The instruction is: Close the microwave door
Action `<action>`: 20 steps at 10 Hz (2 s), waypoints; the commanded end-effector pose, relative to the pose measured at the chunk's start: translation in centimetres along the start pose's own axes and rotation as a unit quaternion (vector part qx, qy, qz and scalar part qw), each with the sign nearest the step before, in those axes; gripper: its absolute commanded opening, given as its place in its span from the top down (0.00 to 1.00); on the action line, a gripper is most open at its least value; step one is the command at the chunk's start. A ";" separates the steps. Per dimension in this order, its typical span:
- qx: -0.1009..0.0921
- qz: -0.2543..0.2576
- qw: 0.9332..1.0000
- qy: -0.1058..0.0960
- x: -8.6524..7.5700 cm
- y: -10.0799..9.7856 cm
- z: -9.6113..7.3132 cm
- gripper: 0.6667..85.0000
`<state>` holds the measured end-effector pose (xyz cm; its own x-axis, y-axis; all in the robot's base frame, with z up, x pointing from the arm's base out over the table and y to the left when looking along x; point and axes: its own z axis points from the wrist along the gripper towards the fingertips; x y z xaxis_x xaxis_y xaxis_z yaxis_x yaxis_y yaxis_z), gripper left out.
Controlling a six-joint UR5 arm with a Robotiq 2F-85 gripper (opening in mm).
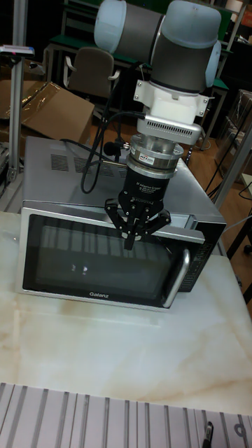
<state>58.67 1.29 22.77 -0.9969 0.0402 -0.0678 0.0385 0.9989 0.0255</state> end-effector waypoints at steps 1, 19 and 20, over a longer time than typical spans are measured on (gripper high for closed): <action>-0.012 0.008 1.000 0.007 1.7 1.0 0.1 1.00; 0.021 -0.007 1.000 0.004 0.6 -0.7 1.3 1.00; 0.020 -0.008 1.000 0.002 0.6 -0.7 1.3 1.00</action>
<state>57.90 0.52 21.29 -0.9982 0.0255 -0.0541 0.0268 0.9993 -0.0245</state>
